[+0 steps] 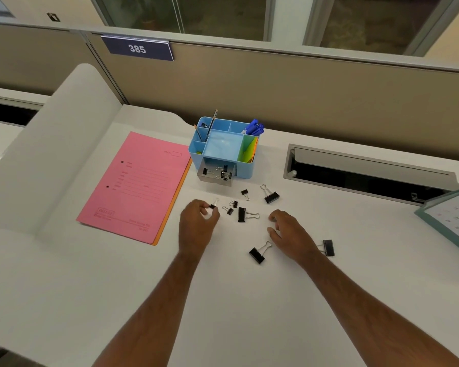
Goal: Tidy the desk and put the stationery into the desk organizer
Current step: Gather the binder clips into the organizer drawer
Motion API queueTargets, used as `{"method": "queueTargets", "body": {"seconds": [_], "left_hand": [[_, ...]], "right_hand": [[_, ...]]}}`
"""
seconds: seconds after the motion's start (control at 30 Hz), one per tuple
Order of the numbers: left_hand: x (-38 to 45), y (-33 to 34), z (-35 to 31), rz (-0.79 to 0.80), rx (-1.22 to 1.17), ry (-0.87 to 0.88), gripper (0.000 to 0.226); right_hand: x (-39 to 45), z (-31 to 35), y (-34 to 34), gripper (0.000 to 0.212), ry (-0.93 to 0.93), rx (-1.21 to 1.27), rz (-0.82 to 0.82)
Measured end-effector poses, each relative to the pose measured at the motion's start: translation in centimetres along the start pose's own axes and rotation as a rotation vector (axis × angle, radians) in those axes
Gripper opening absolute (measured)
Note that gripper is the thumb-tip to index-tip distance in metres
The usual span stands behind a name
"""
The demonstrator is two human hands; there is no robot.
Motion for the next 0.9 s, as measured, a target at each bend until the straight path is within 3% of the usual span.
{"method": "queueTargets", "body": {"seconds": [0.27, 0.6, 0.77, 0.9], "left_hand": [[6.0, -4.2, -4.7, -0.038, 0.104, 0.211, 0.020], [10.0, -3.9, -6.9, 0.041, 0.302, 0.189, 0.032], [9.9, -3.9, -6.7, 0.006, 0.306, 0.178, 0.041], [8.1, -4.4, -6.0, -0.100, 0.224, 0.209, 0.031]], "right_hand": [[-0.2, 0.0, -0.1, 0.025, -0.004, 0.006, -0.001], [-0.2, 0.1, -0.3, 0.025, -0.011, -0.009, -0.008], [-0.2, 0.0, -0.2, 0.024, -0.013, 0.008, -0.009], [-0.1, -0.1, -0.2, 0.023, -0.014, 0.014, -0.013]]}}
Point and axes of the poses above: each hand's wrist, its own x-axis towards the middle knuckle, its own y-axis out of the palm, z = x × y, the point moved 8 cm from there along x, towards the middle knuckle, and after that the axes turned 13 degrees about z, right-handed, at the moved point
